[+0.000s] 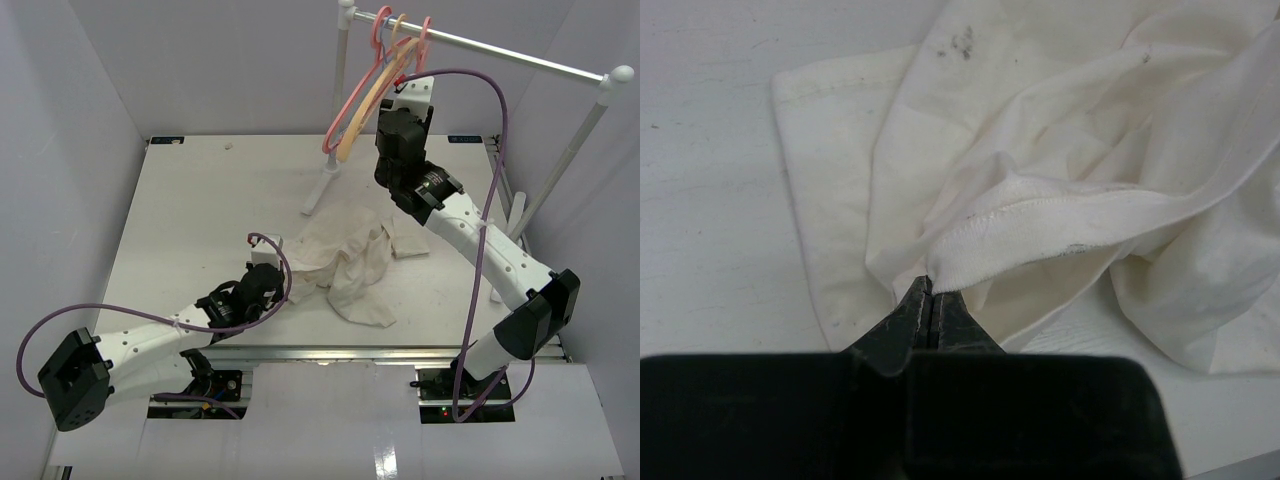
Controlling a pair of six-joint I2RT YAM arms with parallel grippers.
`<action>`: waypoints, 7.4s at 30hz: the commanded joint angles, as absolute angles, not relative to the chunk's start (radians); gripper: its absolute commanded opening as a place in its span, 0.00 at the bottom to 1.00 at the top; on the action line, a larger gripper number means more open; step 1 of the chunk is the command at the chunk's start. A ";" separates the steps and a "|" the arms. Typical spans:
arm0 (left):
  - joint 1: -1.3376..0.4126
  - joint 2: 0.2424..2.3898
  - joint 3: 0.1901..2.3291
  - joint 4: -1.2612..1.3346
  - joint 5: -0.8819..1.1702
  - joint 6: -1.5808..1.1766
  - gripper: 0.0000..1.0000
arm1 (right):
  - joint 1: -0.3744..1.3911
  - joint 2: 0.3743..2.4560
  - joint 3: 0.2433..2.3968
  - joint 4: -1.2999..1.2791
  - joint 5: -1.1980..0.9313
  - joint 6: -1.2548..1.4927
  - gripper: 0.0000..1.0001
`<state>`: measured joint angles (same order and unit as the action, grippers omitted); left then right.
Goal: Place the t-shirt on the hanger
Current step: Pick up the hanger from the clothesline, then place the T-shirt on the hanger.
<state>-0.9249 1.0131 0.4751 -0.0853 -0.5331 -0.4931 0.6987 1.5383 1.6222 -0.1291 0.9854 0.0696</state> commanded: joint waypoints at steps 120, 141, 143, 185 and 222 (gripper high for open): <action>-0.676 1.093 0.916 -0.442 -0.348 -0.554 0.00 | 0.847 0.515 1.016 -0.733 -0.077 -0.026 0.08; -0.661 1.150 0.978 -0.471 -0.334 -0.548 0.00 | 0.848 0.494 1.048 -0.768 -0.153 -0.052 0.08; -0.660 1.150 0.980 -0.472 -0.324 -0.549 0.00 | 0.848 0.499 1.042 -0.773 -0.148 -0.052 0.08; -0.661 1.056 1.200 -0.510 -0.041 -0.414 0.00 | 0.848 0.782 0.920 -0.216 -0.114 -0.050 0.08; -0.695 0.941 1.127 -0.473 0.332 -0.221 0.74 | 0.851 0.632 0.333 0.796 0.011 0.138 0.08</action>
<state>-0.6914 0.9853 1.0640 -0.3950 0.3316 -0.3656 0.8528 0.6963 0.3379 0.5870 -0.0051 0.1429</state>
